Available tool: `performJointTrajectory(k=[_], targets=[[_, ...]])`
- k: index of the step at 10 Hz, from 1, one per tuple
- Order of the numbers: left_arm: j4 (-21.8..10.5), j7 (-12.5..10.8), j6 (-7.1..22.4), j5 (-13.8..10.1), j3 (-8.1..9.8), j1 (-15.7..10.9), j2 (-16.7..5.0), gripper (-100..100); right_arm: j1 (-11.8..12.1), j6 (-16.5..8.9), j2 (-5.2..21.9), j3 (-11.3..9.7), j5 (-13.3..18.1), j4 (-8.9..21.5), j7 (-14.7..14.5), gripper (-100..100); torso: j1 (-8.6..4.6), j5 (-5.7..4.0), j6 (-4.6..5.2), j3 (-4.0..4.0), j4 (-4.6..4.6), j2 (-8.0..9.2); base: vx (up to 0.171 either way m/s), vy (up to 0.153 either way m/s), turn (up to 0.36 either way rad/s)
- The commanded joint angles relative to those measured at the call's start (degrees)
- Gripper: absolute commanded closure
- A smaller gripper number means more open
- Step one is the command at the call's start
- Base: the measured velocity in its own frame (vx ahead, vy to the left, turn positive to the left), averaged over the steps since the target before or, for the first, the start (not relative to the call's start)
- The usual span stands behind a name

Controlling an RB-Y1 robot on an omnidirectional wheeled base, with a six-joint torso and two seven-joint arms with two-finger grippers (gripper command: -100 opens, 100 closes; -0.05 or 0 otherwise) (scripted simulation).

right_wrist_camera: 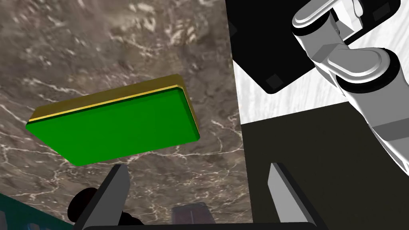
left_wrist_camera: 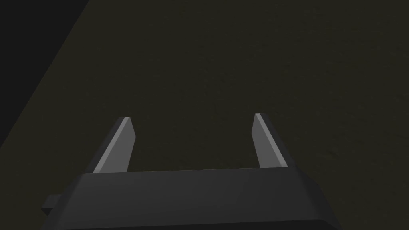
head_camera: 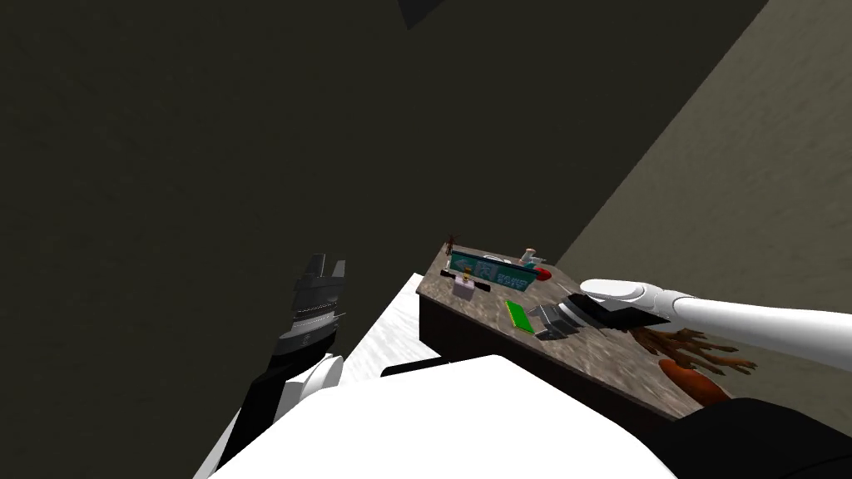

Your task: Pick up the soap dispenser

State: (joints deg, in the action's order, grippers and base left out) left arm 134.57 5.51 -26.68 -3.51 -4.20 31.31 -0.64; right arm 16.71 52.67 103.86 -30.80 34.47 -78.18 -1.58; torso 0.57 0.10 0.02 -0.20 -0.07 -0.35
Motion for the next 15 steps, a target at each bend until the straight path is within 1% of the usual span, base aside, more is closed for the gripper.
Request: performJointTrajectory(k=[1,3,4,7,8,9,10,12,13,14,15], targets=[[0.0,0.0,0.0,0.0,0.0,0.0,0.0,0,-0.5,0.4,2.9,-0.4,1.1,0.6,0.0,-100,0.0,0.0,0.0,0.0,0.0,0.0,0.144,0.181,0.234],[0.0,0.0,0.0,0.0,-0.01,0.0,0.0,0,-1.3,0.8,5.1,-0.5,2.3,0.9,-0.1,-100,0.38,0.09,0.01,-0.23,-0.09,-0.39,0.145,0.224,0.227],[0.0,0.0,0.0,0.0,-0.01,0.0,0.0,0,-1.6,1.0,5.7,-0.5,2.7,0.8,-0.2,-100,0.45,0.11,0.0,-0.19,-0.08,-0.3,0.134,0.201,0.216],[0.0,0.0,0.0,0.0,-0.01,0.0,0.0,0,-2.7,1.5,5.9,0.1,2.9,-0.4,-0.4,-100,0.66,0.16,0.03,-0.3,-0.12,-0.51,0.199,0.253,0.173],[0.0,0.0,0.0,0.0,-0.01,0.0,0.0,0,-2.4,1.1,6.1,-0.1,2.9,-0.5,-0.2,-100,0.61,0.15,0.03,-0.29,-0.12,-0.48,0.085,0.101,0.015],[0.0,0.0,0.0,0.0,0.01,0.0,0.0,0,-2.4,1.0,6.1,-0.1,2.8,-0.6,-0.2,0,0.14,0.06,0.09,-0.09,-0.04,-0.12,0.018,0.021,-0.002],[0.0,0.0,0.0,0.0,0.01,0.0,0.0,0,-2.0,0.2,4.5,-0.3,3.2,0.0,-0.8,-100,-0.2,-0.04,0.11,0.1,0.04,0.18,0.01,0.005,0.043],[0.0,0.0,0.0,0.0,0.01,0.0,0.0,0,-1.5,-0.8,2.6,-0.7,3.7,0.8,-1.4,-100,-0.41,-0.3,-0.05,0.07,-0.01,0.18,0.001,0.001,0.071],[0.0,0.0,0.0,0.0,0.01,0.0,0.0,0,-1.7,-0.2,3.5,-0.4,3.5,0.4,-0.9,-100,-0.43,-0.31,-0.06,0.05,-0.02,0.15,0.0,0.0,0.013],[0.0,0.0,0.0,0.0,0.02,0.0,0.0,0,-1.7,-0.5,3.4,-0.5,3.5,0.4,-1.1,100,-0.43,-0.3,-0.05,0.04,-0.02,0.14,0.0,0.0,0.0],[0.0,0.0,0.0,0.0,0.01,0.0,0.0,0,-1.7,-0.4,3.4,-0.5,3.5,0.4,-1.0,100,-0.44,-0.31,-0.07,0.04,-0.02,0.12,0.0,0.0,0.0]])
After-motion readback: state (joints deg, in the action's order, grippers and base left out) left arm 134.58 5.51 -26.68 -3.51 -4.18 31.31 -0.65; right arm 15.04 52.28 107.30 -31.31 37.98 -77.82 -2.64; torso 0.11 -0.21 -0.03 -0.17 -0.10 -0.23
